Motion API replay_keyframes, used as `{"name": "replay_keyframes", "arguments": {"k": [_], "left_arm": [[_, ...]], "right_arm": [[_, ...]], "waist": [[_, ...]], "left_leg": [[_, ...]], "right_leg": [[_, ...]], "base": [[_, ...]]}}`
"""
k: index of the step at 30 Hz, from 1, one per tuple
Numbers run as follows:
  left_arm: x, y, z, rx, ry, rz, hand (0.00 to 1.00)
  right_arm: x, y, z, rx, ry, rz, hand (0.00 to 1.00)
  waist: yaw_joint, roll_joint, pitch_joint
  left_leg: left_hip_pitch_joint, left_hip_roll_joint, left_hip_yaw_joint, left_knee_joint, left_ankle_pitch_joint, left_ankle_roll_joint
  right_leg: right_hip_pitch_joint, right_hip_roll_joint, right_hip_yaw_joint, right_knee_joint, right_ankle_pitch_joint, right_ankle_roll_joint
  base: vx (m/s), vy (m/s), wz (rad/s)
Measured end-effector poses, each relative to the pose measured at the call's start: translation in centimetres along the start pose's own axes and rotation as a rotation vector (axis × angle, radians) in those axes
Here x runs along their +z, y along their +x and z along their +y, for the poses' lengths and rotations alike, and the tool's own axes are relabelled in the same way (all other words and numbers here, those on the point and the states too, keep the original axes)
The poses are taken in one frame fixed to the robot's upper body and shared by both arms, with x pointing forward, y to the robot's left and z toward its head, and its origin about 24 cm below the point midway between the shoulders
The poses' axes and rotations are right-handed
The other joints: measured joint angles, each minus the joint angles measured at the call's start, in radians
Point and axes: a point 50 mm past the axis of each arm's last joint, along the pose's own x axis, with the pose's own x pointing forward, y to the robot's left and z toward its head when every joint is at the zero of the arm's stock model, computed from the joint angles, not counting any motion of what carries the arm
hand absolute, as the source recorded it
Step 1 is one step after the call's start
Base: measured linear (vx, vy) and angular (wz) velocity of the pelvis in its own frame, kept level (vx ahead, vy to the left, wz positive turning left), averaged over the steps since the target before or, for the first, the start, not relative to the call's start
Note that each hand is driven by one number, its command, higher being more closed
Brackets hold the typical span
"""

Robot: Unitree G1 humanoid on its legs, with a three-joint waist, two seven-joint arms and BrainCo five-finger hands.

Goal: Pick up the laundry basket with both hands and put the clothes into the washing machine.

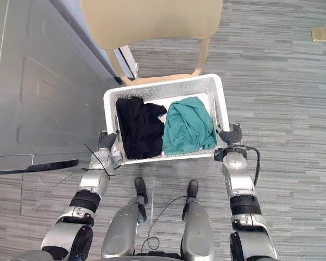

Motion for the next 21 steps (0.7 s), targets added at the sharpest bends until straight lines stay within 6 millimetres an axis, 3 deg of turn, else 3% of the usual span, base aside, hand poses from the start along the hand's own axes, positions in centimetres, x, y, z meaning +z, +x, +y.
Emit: {"name": "replay_keyframes", "arguments": {"k": [7,8,10,11,12,13,14,15,21], "left_arm": [[2.0,0.7,-0.2,-0.005,0.001,-0.058,1.00],[2.1,0.7,-0.3,-0.009,0.003,-0.062,0.00],[2.5,0.8,-0.4,-0.013,-0.001,-0.079,0.00],[3.0,1.0,-0.3,-0.013,0.003,-0.097,0.00],[3.5,1.2,-0.4,-0.018,0.011,-0.107,0.00],[3.7,1.2,-0.5,-0.018,0.003,-0.114,0.00],[4.1,1.3,-0.2,-0.011,0.004,-0.125,0.00],[4.2,1.4,-0.2,-0.011,0.007,-0.123,0.00],[1.7,1.3,-0.5,-0.016,0.035,0.010,0.00]], "right_arm": [[1.9,0.9,0.1,-0.010,0.010,-0.047,1.00],[2.0,0.9,-0.1,-0.014,0.007,-0.051,1.00],[2.5,1.1,-0.1,-0.018,0.008,-0.064,1.00],[2.9,1.3,0.0,-0.019,0.012,-0.073,0.00],[2.9,1.3,0.0,-0.024,0.017,-0.073,0.00],[3.4,1.4,0.0,-0.025,0.020,-0.084,0.00],[4.4,1.7,0.2,-0.024,0.035,-0.109,0.00],[4.6,1.8,0.2,-0.023,0.041,-0.117,0.00],[4.0,1.7,-0.8,-0.048,0.051,-0.112,0.00]], "waist": [[0.008,0.001,0.002],[0.007,0.003,0.003],[0.004,0.019,0.013],[0.007,0.025,0.018],[-0.001,-0.002,0.026],[-0.006,0.010,0.038],[-0.004,0.036,0.055],[-0.008,0.041,0.064],[-0.026,0.040,0.068]], "left_leg": [[-0.002,0.006,-0.004,0.049,0.000,0.000],[0.001,0.009,-0.007,0.055,0.000,0.000],[0.010,0.032,-0.021,0.060,-0.001,0.000],[0.005,0.038,-0.022,0.065,-0.001,0.000],[0.002,0.008,-0.018,0.083,-0.013,-0.015],[-0.002,0.011,-0.023,0.102,-0.033,-0.026],[-0.026,0.039,-0.020,0.139,-0.048,-0.034],[-0.031,0.042,-0.021,0.148,-0.048,-0.034],[-0.013,0.052,-0.019,0.206,-0.049,-0.033]], "right_leg": [[0.002,-0.006,0.000,0.055,0.000,0.000],[-0.002,-0.006,-0.001,0.079,0.000,0.000],[-0.093,-0.001,0.001,0.231,-0.026,0.001],[-0.093,0.023,0.000,0.057,-0.033,0.018],[-0.070,0.003,0.002,-0.114,0.169,0.003],[-0.062,0.000,-0.016,-0.115,0.143,-0.022],[-0.068,0.023,-0.012,-0.117,0.151,-0.031],[-0.068,0.027,-0.012,-0.116,0.151,-0.031],[-0.047,0.034,0.003,-0.076,0.150,-0.031]], "base": [[0.05,-0.001,0.04],[0.08,-0.008,0.04],[0.06,-0.038,-0.07],[0.06,-0.099,0.08],[0.07,-0.112,0.18],[0.07,-0.089,0.05],[0.04,-0.054,-0.13],[0.04,-0.050,-0.27],[0.04,0.021,-0.03]]}}
